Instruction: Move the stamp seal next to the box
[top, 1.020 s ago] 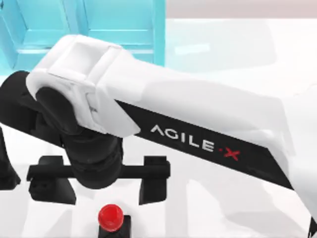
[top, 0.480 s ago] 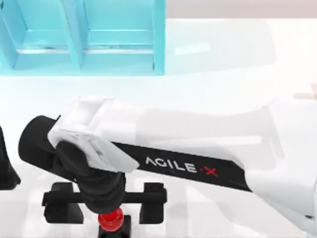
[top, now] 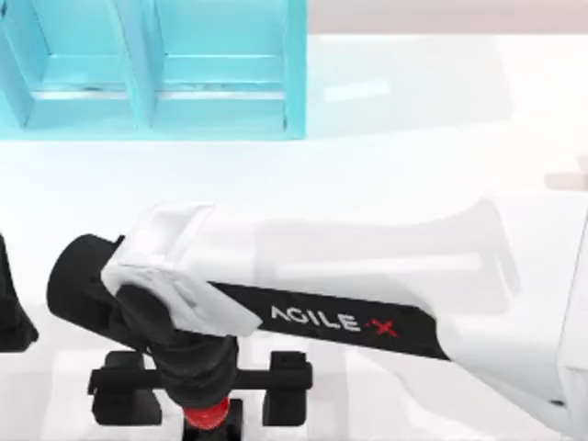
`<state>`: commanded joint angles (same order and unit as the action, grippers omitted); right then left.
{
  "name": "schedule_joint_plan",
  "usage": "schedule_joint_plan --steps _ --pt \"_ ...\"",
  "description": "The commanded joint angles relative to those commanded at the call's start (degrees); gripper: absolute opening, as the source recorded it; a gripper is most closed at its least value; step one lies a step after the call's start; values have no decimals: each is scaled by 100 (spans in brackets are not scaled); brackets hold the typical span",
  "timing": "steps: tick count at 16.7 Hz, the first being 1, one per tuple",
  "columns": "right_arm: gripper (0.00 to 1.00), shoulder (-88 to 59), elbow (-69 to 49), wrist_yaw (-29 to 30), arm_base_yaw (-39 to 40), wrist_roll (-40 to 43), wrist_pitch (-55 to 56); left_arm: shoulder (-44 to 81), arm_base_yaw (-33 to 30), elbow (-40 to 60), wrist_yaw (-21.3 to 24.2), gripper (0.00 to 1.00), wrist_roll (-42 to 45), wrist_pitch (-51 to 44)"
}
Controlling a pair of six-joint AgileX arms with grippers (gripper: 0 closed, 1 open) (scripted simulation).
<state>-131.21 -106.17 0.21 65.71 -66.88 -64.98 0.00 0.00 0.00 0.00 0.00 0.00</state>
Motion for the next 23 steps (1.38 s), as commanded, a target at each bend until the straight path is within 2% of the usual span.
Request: schedule_joint_plan --steps 12,23 --pt "2 0 0 0 0 0 0 0 0 0 0 100 0 0" --pt "0 9 -97 -12 -25 -25 -102 0 0 0 0 100 0 0"
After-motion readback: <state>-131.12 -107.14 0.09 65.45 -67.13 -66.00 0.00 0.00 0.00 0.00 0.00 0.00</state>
